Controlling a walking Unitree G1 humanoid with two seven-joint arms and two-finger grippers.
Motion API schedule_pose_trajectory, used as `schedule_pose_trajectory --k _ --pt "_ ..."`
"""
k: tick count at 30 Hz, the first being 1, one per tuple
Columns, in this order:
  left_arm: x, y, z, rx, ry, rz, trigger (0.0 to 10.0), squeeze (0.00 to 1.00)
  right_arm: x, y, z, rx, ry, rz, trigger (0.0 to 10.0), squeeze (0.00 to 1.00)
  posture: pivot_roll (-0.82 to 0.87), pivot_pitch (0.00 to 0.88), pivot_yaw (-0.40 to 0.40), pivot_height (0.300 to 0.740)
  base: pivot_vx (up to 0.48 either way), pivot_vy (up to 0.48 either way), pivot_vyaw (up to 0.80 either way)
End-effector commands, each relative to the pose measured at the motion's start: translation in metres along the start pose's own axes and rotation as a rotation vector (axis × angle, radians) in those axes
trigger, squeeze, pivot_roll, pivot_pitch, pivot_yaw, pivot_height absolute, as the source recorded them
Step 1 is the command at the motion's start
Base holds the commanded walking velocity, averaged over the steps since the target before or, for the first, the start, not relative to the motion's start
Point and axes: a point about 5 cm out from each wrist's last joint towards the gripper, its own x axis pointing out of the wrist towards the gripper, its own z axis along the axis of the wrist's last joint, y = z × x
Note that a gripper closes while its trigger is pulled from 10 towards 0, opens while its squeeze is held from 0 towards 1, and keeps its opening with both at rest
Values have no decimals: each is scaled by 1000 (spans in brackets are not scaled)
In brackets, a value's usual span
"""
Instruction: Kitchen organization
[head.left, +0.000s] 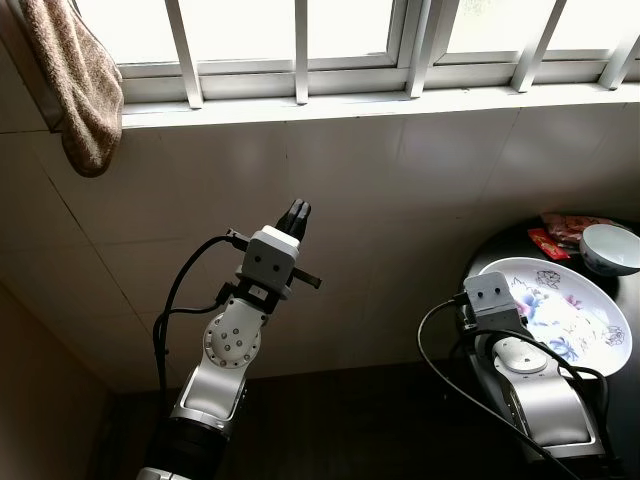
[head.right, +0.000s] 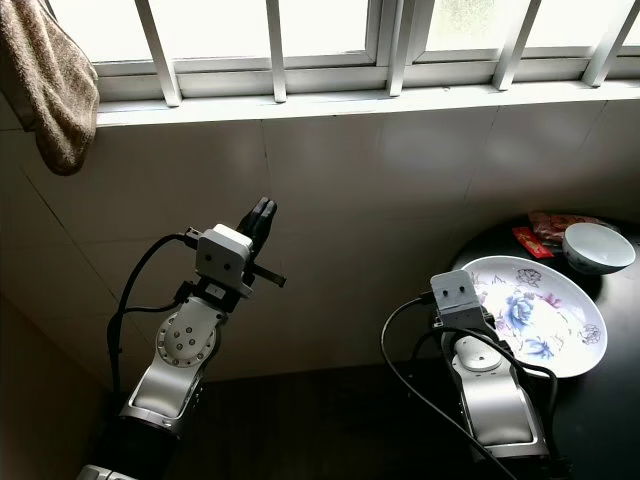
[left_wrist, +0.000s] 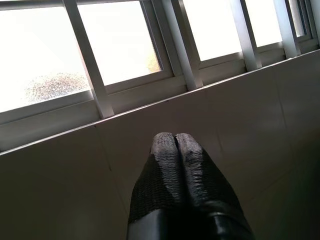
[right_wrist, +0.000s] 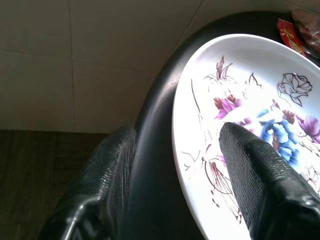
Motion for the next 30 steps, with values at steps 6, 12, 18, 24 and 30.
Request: schedule_pose_trajectory --k 6,12,18,24,30 --pt "0 0 -2 5 22 -5 10000 0 1 -7 -4 66 54 -22 10000 0 -114 0 -28 740 0 0 0" --pt "0 0 -3 5 27 -4 10000 0 2 -10 -10 63 103 0 10000 0 -118 0 -29 740 0 0 0" --pt "0 0 -4 5 30 -5 10000 0 1 -12 -12 35 121 18 10000 0 -118 0 -31 740 0 0 0" --pt "0 0 -4 5 35 -1 10000 0 -1 -26 -22 -21 163 17 9608 0 -122 0 -33 740 0 0 0" --pt "-1 -1 -5 4 36 -5 10000 0 -3 -27 -25 -57 181 60 3490 0 -126 0 -31 740 0 0 0"
